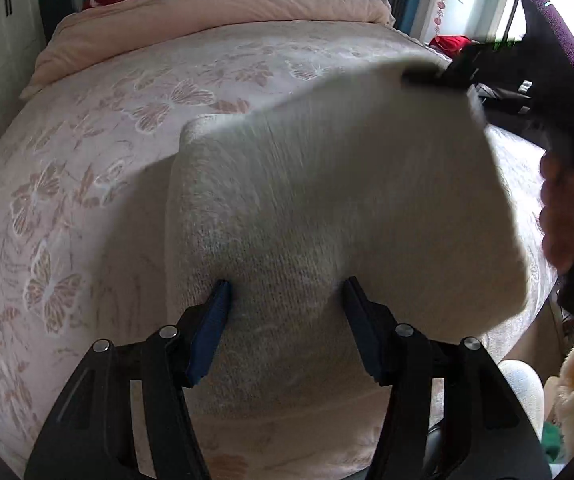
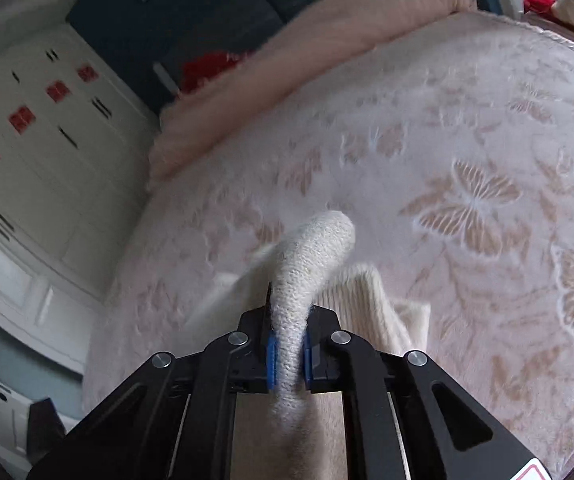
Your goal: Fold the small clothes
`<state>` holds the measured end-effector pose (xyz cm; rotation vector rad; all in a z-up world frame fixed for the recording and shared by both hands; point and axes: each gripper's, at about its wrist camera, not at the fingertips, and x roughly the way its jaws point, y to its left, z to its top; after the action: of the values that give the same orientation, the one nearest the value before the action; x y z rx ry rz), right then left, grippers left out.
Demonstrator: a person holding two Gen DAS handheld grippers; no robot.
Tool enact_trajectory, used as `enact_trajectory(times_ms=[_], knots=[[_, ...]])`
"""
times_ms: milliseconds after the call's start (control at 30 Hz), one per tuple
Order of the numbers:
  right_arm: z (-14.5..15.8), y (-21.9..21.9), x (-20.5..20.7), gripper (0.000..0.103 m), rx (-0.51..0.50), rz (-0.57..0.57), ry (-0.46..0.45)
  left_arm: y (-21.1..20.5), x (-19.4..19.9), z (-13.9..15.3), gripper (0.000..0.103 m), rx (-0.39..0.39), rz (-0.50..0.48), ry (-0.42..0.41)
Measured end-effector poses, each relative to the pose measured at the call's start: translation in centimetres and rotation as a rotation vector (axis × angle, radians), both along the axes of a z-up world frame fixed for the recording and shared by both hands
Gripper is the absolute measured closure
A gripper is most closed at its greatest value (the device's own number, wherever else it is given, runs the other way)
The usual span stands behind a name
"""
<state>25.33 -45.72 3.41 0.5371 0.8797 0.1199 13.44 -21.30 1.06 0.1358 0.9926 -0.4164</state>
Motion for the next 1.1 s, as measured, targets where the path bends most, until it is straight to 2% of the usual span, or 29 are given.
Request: enact_trajectory(times_ms=[67, 100, 167, 200, 300, 333, 400, 467, 600, 633, 667, 700, 767, 833, 867, 967, 1000, 1067, 1100], knots=[[-5.9, -0.6, 1.3, 0.094, -0.021, 0.015, 0.208, -0.3, 0.1, -0.2, 0.047, 0.014, -0.018, -0.005], [-7.1, -0.7, 1.1, 0.094, 0.008, 0.02, 0.22, -0.6, 0.1, -0.4, 0.046, 0.028, -0.026, -0.008], [-5.6, -1.6, -0.6, 0.091, 0.091, -0.023, 0.143, -1.4, 0.0, -0.6, 0.043, 0.073, -0.036, -0.026], [-4.5, -1.8, -1.6, 0.082, 0.108, -0.04, 0.123, -1.6, -0.2, -0.5, 0.043, 0.082, -0.036, -0.027], [-1.0, -1.4, -6.5, 0.074, 0.073, -0.025, 0.051, -1.6, -0.1, -0.5, 0.042, 0.087, -0.025, -0.018], [-0.4, -1.1, -8.6, 0.064, 0.064, -0.021, 0.049, -1.5, 0.0, -0.5, 0.042, 0.084, -0.023, -0.015], [-0.6, -0.6, -12.5, 0.055, 0.09, -0.011, 0.05, -1.6, 0.0, -0.5, 0.042, 0.092, -0.024, -0.016], [-1.6, 0.2, -15.2, 0.054, 0.113, 0.001, 0.079, -1.8, -0.2, -0.5, 0.042, 0.1, -0.022, -0.019], [-3.3, 2.5, -17.2, 0.055, 0.074, 0.035, 0.123, -1.8, -0.2, -0.5, 0.042, 0.102, -0.011, -0.018], [-3.6, 2.7, -17.2, 0.059, 0.066, 0.03, 0.12, -1.8, -0.2, -0.5, 0.042, 0.107, -0.009, -0.016], [-3.5, 2.8, -17.1, 0.069, 0.06, 0.028, 0.114, -1.9, -0.2, -0.5, 0.042, 0.11, -0.008, -0.015], [-3.3, 2.7, -17.0, 0.09, 0.065, 0.031, 0.108, -1.9, -0.2, -0.5, 0.042, 0.116, -0.008, -0.016], [-1.7, 2.3, -17.4, 0.091, 0.058, 0.012, 0.042, -2.0, -0.2, -0.5, 0.042, 0.128, -0.011, -0.016], [-0.3, 1.5, -18.3, 0.093, 0.006, -0.013, 0.013, -2.1, -0.1, -0.5, 0.042, 0.134, -0.015, -0.012], [-0.7, 1.0, -18.6, 0.093, 0.009, -0.022, 0.029, -2.1, -0.1, -0.5, 0.04, 0.131, -0.016, -0.011], [-6.2, 0.1, -18.2, 0.101, -0.02, -0.037, 0.194, -2.2, -0.3, -0.8, 0.04, 0.141, -0.018, -0.017], [-7.5, 0.0, -18.3, 0.101, 0.042, -0.024, 0.22, -2.4, -0.4, -0.9, 0.04, 0.149, -0.019, -0.022], [-6.4, -1.3, -18.7, 0.097, 0.123, -0.052, 0.181, -3.0, -0.9, -0.7, 0.04, 0.184, -0.033, -0.044], [-5.3, -1.7, -18.8, 0.09, 0.133, -0.058, 0.154, -3.2, -1.4, 0.0, 0.041, 0.201, -0.043, -0.074]])
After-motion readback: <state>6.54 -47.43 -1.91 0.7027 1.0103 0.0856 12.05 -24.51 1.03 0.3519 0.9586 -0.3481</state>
